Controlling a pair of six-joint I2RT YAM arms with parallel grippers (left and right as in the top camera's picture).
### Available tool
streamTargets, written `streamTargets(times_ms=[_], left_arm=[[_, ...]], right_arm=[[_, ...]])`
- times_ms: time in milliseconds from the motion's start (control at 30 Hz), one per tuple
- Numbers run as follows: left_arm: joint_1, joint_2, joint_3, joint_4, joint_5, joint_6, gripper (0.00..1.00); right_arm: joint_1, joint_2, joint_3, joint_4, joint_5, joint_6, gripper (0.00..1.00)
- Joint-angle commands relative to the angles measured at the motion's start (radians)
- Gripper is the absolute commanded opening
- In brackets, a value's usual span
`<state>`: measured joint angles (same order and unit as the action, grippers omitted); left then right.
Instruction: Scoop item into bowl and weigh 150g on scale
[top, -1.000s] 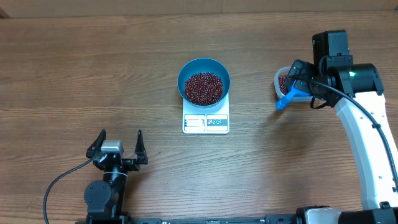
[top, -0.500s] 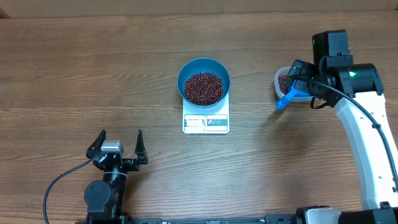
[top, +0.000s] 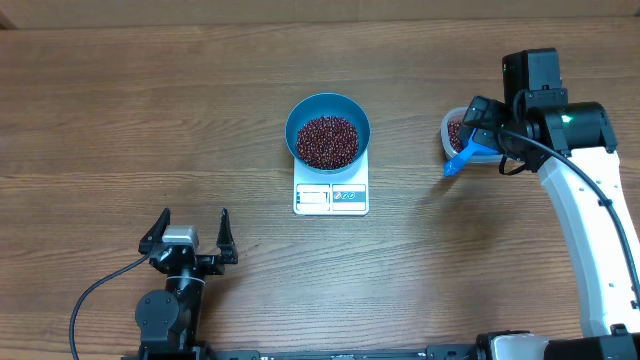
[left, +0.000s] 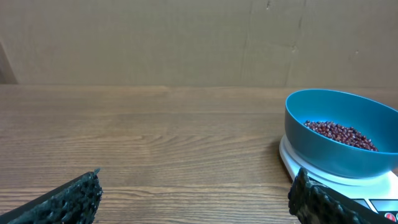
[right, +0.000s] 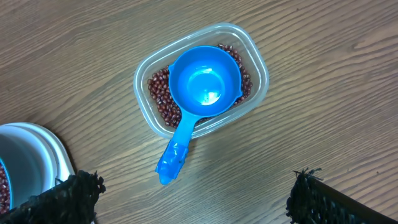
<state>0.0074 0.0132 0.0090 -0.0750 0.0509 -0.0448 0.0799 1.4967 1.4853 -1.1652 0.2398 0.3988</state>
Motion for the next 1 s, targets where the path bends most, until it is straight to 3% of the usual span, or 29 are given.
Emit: streamTargets(times_ms=[0, 233, 667, 967], left_arm=[[0.005, -0.01, -0.004, -0.002, -0.01, 0.023, 1.0], [0.005, -0.01, -0.004, -0.002, -0.01, 0.023, 1.0], [0.005, -0.01, -0.004, -0.002, -0.01, 0.023, 0.99], [0.005, -0.01, -0.004, -0.002, -0.009, 0.023, 0.99]], right_arm=[[-0.003, -0.015, 0.002, 0.005, 0.006, -0.011, 1.0], [-0.003, -0.016, 0.0, 0.049, 0.014, -0.016, 1.0], [-0.005, -0.102, -0.022, 0.388, -0.006, -0.225, 1.0], [-0.04, -0.34, -0.382, 0.764, -0.113, -0.251, 1.0]])
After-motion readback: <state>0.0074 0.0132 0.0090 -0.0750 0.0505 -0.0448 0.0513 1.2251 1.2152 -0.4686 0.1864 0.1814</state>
